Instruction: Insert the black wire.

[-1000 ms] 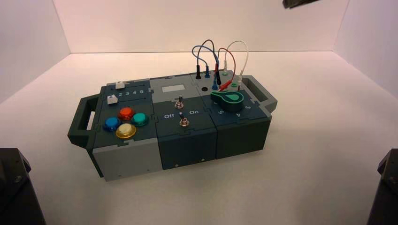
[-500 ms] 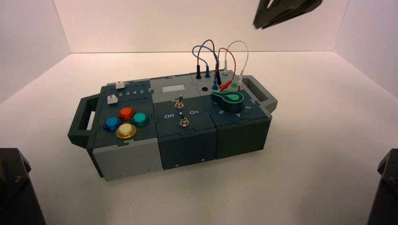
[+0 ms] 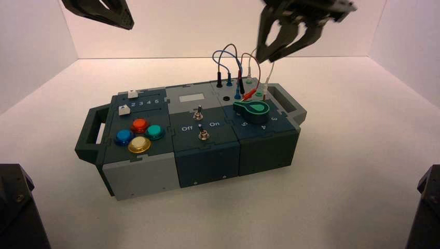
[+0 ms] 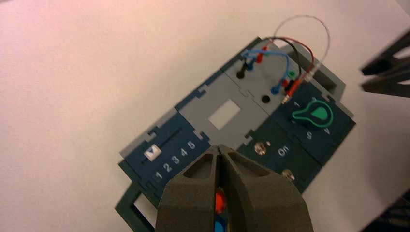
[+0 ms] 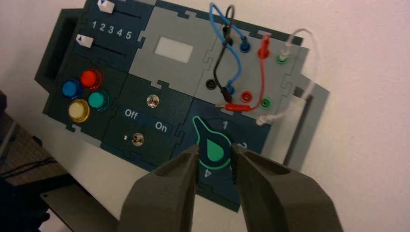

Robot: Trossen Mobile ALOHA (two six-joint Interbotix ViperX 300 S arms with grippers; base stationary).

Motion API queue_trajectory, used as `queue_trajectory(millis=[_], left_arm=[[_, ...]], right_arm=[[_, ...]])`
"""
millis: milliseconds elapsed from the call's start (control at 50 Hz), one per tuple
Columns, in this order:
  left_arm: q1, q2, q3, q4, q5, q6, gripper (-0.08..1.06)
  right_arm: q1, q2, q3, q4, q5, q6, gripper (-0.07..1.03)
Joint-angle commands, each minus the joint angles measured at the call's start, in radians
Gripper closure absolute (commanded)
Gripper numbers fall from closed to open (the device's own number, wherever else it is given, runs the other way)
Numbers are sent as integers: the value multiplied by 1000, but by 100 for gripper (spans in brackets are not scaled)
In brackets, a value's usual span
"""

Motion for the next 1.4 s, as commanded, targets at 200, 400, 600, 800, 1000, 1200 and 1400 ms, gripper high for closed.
queue_trajectory(millis=[200, 400, 600, 800, 1000, 1200, 1400], left_arm=[[-9, 3, -14, -3, -5, -2, 101], [-9, 14, -12, -3, -9, 0, 101], [-9, 18, -14, -2, -15, 0, 101], [-9, 18, -15, -2, -20, 0, 101], [-9, 18, -17, -2, -32, 0, 101], [-9, 18, -17, -2, -34, 0, 101], [-8, 18, -15, -2, -35, 0, 101]], right_arm=[[34, 114, -89, -5, -29, -2, 54], [34, 161, -121, -11, -34, -3, 49], [34, 196, -150, -31, -34, 0, 49], [26, 218, -155, -48, -32, 2, 49], [25, 241, -161, -64, -28, 3, 49], [25, 268, -175, -77, -28, 3, 49], [23, 287, -186, -86, -28, 2, 50]])
